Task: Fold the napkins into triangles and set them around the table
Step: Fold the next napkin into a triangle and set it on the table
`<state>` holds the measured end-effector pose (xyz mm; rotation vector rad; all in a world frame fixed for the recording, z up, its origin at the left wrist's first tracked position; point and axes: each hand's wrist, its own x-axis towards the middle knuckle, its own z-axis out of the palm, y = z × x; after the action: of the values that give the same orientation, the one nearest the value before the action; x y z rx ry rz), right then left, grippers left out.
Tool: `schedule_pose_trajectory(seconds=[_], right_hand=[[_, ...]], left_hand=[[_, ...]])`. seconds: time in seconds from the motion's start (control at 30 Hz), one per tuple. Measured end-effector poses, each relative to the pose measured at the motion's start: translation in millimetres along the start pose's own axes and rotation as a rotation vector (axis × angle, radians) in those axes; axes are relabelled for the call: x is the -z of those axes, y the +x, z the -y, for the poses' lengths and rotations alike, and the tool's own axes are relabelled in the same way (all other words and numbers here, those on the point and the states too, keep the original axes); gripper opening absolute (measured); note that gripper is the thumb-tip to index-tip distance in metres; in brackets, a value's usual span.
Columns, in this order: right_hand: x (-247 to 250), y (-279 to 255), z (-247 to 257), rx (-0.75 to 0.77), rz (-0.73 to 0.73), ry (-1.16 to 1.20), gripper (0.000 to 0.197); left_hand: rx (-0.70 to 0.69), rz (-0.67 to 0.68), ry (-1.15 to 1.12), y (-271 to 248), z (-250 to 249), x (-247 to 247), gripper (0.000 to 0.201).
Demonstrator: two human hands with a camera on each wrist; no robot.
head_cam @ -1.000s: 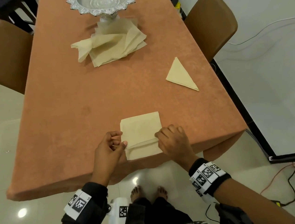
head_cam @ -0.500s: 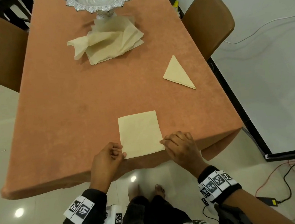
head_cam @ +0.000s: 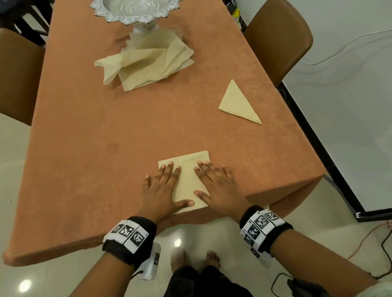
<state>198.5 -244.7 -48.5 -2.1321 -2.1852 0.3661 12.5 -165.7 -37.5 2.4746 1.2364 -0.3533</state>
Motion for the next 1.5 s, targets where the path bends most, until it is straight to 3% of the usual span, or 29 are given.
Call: schedule_pose_trajectory(seconds=[0.07,0.2,0.3,0.37,0.43,0.5,0.6,0.63,0.83,1.03,1.1,1.17,1.27,1.3,1.37,1.43,1.5], right_hand=[[-9,-3,-4,0.010,0.033,0.008,0.069],[-10,-4,-6,0.012,0.040,-0.001,0.071],[-4,-5,-5,0.041,0.024,0.044,0.071],[0,-12,-6,0.114,-0.083,0.058,0.065],[-2,-25,-10,0.233,-0.198,-0.008,0.055],[-8,-37,-19,0.325,-0.269,-0.077,0.047],[-10,-45,-32,0.348,-0.319,-0.100,0.036],[-9,-45,-35,0.361,-0.335,-0.102,0.032],[3,-35,-37,0.417,-0.363,-0.079,0.024],[12,-33,-42,0.464,-0.296,-0.117,0.010],[16,-36,-39,0.418,-0.301,-0.077,0.021],[23,-32,-28,0.310,-0.403,0.043,0.028],[29,-10,2,0.098,-0.548,0.285,0.031],[29,0,14,0.031,-0.518,0.338,0.036],[20,19,34,-0.050,-0.307,0.305,0.046],[2,30,44,-0.091,-0.076,0.163,0.055],[-13,32,43,-0.104,-0.024,0.054,0.060]], left_hand=[[0.023,0.038,-0.022,5,11,4,0.132],[0.169,0.040,-0.057,3,42,17,0.119],[0.250,-0.025,-0.058,-4,51,30,0.119],[0.129,-0.166,-0.052,-15,42,28,0.109],[-0.096,-0.305,0.011,-31,33,16,0.092],[-0.246,-0.331,0.094,-47,30,-1,0.074],[-0.255,-0.376,0.099,-57,34,-16,0.037],[-0.247,-0.384,0.092,-57,35,-18,0.035],[-0.265,-0.418,-0.011,-57,36,-13,0.061],[-0.197,-0.465,-0.013,-67,18,-21,0.056],[-0.135,-0.530,-0.115,-67,13,-19,0.057],[-0.071,-0.595,-0.265,-61,5,-13,0.054],[0.029,-0.506,-0.293,-37,-10,-7,0.055],[0.052,-0.421,-0.254,-27,-13,-8,0.062],[0.099,-0.280,-0.178,-12,-10,-17,0.072],[0.126,-0.250,-0.135,-3,-3,-27,0.070],[0.126,-0.273,-0.113,-1,2,-33,0.066]])
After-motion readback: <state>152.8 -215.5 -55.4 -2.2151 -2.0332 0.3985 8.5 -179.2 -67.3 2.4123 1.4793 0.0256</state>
